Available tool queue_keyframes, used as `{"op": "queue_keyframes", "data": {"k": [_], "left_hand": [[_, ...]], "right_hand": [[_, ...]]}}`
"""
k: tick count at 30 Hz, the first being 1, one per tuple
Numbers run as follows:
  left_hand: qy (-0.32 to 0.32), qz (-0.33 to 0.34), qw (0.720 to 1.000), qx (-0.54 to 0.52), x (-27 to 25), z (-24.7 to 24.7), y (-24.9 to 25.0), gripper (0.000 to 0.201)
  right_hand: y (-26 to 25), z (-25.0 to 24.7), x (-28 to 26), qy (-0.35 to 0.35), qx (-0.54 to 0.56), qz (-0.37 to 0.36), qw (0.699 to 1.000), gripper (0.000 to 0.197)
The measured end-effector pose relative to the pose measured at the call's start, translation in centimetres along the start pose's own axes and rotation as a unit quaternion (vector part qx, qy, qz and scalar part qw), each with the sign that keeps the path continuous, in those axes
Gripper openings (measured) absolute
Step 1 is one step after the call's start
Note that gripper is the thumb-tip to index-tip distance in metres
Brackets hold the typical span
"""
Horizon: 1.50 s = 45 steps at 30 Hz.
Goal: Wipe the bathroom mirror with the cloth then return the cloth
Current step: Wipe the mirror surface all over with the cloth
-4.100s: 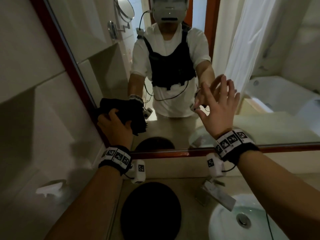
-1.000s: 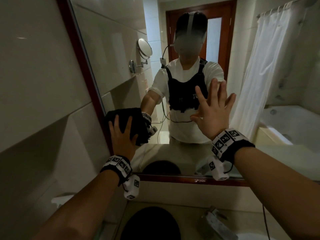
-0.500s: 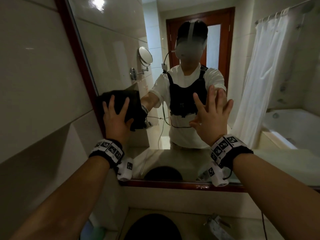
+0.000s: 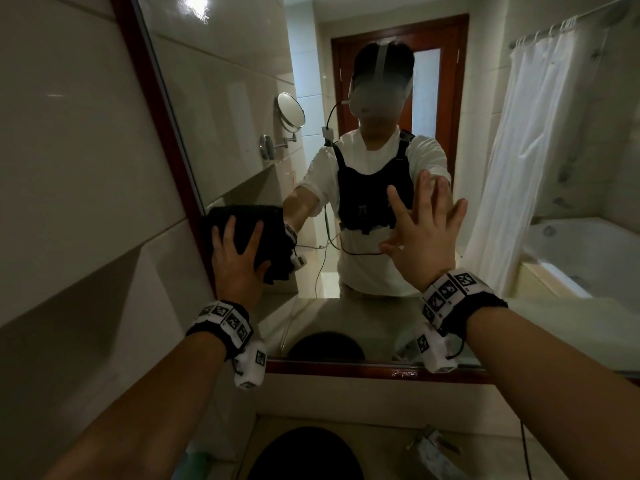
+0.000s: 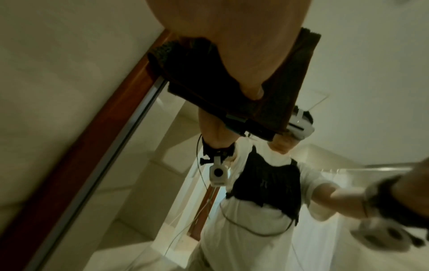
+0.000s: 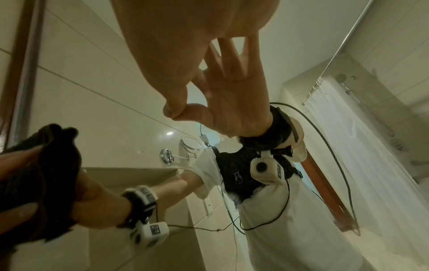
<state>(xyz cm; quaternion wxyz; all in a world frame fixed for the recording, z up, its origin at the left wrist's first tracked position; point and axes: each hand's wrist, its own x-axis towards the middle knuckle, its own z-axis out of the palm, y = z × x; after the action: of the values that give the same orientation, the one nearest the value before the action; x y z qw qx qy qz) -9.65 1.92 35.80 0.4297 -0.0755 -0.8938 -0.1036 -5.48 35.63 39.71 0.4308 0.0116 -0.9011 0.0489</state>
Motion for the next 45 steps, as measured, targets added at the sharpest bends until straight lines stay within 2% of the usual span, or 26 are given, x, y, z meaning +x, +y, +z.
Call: {"op": "queue_keyframes", "data": {"k": [4,9,14,20,24,27,30,37,45], "left_hand": [[-0.008,-0.003,1.000,0.016,-2.2,1.4,0.2,0.085],[-0.005,-0.001,1.000,0.024,-2.4,1.5,1.1,0.084],[-0.005,0.033,0.999,0.021,-1.4,1.0,4.7,0.081],[0.003,0.033,0.999,0.009,2.9,-1.7,9.2,0.084],[0.009,0.021,1.000,0.011,7.9,-5.4,10.4,0.084],[0.019,0.012,1.000,0.005,9.7,-6.9,10.5,0.085],[0.021,0.011,1.000,0.014,8.7,-6.3,10.7,0.084],[-0.015,0.024,0.999,0.030,1.9,-1.8,10.7,0.084],[-0.020,0.031,0.999,0.029,2.0,-1.6,10.2,0.086]], "right_hand": [[0.0,0.1,0.0,-0.001,-0.005,0.002,1.000,0.115],[0.1,0.3,0.0,0.002,-0.003,0.000,1.000,0.115],[0.2,0.2,0.0,-0.005,-0.008,0.003,1.000,0.114],[0.2,0.1,-0.1,0.006,-0.006,0.000,1.000,0.114],[0.2,-0.1,-0.1,0.002,-0.006,0.001,1.000,0.114],[0.1,-0.2,0.0,-0.002,-0.012,0.002,1.000,0.114],[0.1,0.0,0.0,0.000,-0.011,0.004,1.000,0.114],[0.1,0.0,-0.1,0.004,-0.009,0.002,1.000,0.115],[0.2,0.1,0.0,0.001,-0.008,-0.001,1.000,0.113]]}}
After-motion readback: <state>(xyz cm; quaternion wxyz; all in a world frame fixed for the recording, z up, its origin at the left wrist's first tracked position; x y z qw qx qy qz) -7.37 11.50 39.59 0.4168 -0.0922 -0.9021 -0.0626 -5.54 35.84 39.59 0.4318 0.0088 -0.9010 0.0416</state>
